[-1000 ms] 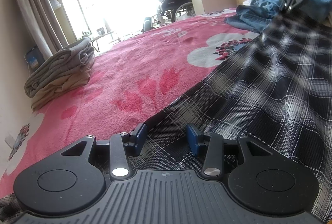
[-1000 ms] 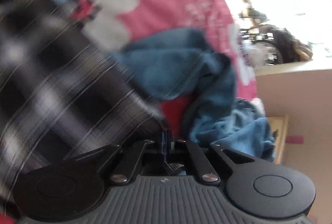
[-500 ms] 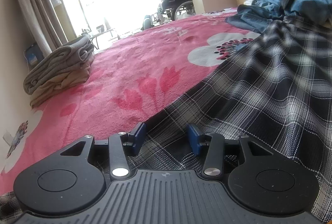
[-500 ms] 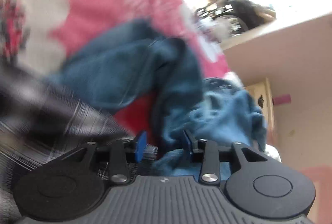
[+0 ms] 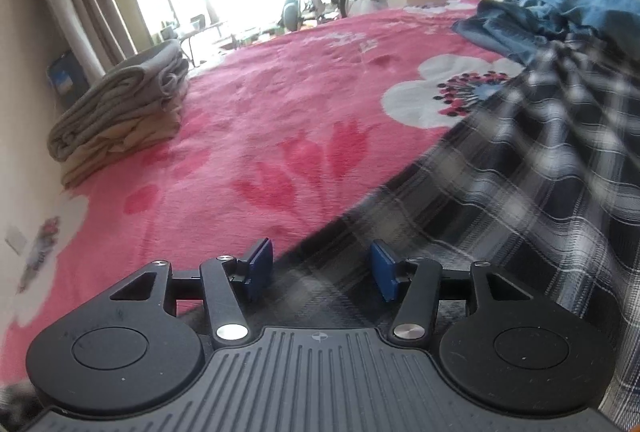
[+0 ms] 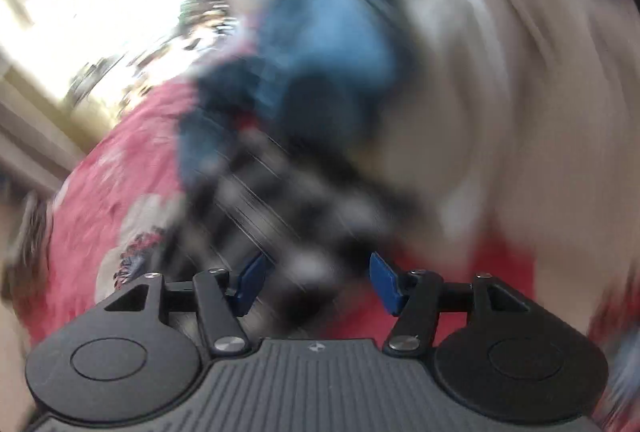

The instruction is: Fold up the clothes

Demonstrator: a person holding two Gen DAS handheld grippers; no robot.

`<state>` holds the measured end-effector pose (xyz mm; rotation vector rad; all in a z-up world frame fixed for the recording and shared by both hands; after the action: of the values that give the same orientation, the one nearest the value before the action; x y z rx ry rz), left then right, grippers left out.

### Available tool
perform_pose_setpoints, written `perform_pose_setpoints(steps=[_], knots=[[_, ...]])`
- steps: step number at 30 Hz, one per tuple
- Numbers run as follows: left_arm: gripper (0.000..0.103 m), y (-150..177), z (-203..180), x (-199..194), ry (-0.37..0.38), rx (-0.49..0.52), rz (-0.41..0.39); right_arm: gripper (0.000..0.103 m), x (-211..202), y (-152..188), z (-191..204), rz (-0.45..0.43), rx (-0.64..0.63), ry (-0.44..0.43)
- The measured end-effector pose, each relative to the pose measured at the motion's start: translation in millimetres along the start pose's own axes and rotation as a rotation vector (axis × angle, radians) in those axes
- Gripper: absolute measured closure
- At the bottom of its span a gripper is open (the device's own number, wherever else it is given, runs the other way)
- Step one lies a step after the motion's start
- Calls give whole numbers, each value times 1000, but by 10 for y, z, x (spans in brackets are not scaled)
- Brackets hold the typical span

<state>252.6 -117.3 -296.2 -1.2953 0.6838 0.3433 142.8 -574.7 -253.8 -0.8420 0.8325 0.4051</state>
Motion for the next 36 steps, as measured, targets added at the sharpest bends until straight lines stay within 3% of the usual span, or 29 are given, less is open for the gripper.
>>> perform_pose_setpoints(steps=[3,8,9,11,12,13,19,24,26,28,33,36], knots=[[49,-37,69,-179,4,20,19,45,262,174,-306,-23,202,-59],[49,89,79,-490,22,82,60,46,500,115,-499,-178,382,-145],[49,150,67,-529,18,95,68,50,539,106,-521,-202,412,-158],[49,256,38,-563,9,106,88,75,580,102,-540,-214,442,-136],[49,286,34,-555,-2,109,94,97,563,85,-519,-221,431,-120],[49,315,30,-546,-13,111,99,98,526,57,-485,-231,407,-106],[49,315,43,-407,-62,111,105,99,585,-87,-311,-205,265,-1],[49,290,69,-338,-57,103,123,96,701,-203,-177,-162,147,89],[48,299,73,-345,-53,106,124,92,713,-196,-234,-177,230,48],[47,306,88,-351,-48,111,121,67,636,-153,-305,-215,319,9],[47,255,176,-450,-85,132,111,61,343,-25,-412,-282,434,11],[47,186,385,-624,-128,107,106,61,129,80,-306,-275,417,-5]])
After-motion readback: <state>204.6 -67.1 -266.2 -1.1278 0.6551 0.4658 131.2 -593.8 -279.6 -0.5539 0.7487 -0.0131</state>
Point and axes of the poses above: each gripper's, at about its wrist camera, not at the fingertips, and x roughly the way its jaws point, z to its left, y to its underside, the point moved 3 cm from there along x, roughly the way its jaws point, and after that the axes turned 11 degrees about -x, right-handed, at the moved point
